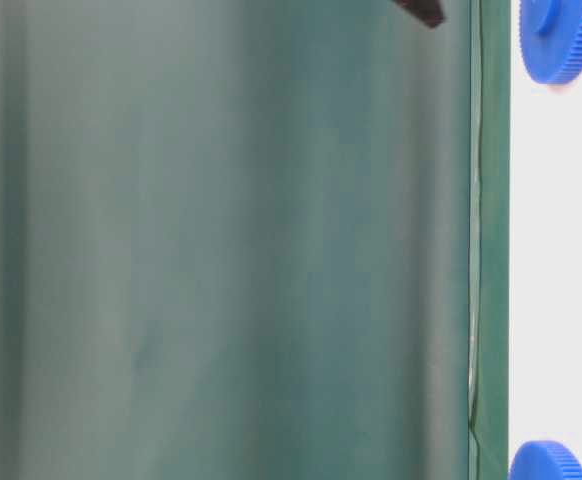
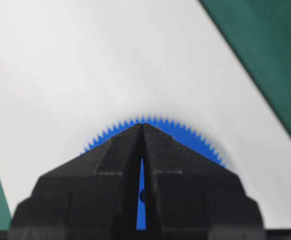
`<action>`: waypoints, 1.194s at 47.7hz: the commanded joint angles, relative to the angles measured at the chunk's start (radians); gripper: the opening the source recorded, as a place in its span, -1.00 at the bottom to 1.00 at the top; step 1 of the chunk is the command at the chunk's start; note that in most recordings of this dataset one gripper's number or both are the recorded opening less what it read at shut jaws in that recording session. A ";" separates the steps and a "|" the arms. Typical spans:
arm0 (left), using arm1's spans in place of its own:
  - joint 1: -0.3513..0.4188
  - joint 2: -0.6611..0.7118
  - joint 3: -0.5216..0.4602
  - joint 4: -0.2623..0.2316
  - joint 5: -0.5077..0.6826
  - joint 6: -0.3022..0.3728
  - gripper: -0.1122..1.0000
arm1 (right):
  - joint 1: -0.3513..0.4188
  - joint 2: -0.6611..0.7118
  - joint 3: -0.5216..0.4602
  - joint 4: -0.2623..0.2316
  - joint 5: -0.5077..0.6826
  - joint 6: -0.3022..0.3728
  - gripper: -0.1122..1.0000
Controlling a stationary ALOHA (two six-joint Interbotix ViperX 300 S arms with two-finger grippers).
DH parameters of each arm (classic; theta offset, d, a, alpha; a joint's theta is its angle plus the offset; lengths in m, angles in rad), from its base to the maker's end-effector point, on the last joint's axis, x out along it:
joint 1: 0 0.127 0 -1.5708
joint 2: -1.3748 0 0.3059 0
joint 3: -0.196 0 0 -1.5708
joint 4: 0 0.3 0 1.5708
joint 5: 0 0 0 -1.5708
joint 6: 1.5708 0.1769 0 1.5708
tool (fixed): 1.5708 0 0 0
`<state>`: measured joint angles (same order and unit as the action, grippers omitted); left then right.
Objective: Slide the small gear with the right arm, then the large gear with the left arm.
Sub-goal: 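Move the left gripper over the large blue gear and lower its tip into the hub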
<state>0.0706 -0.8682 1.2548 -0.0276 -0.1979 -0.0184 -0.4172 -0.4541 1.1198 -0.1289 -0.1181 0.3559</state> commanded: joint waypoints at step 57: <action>0.337 0.012 0.071 0.005 0.207 -0.106 -0.79 | 0.017 0.029 0.005 -0.003 -0.104 -0.005 0.12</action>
<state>0.4050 -0.8636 1.3300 -0.0261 0.0353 -0.1243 -0.4019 -0.4218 1.1428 -0.1304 -0.2071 0.3528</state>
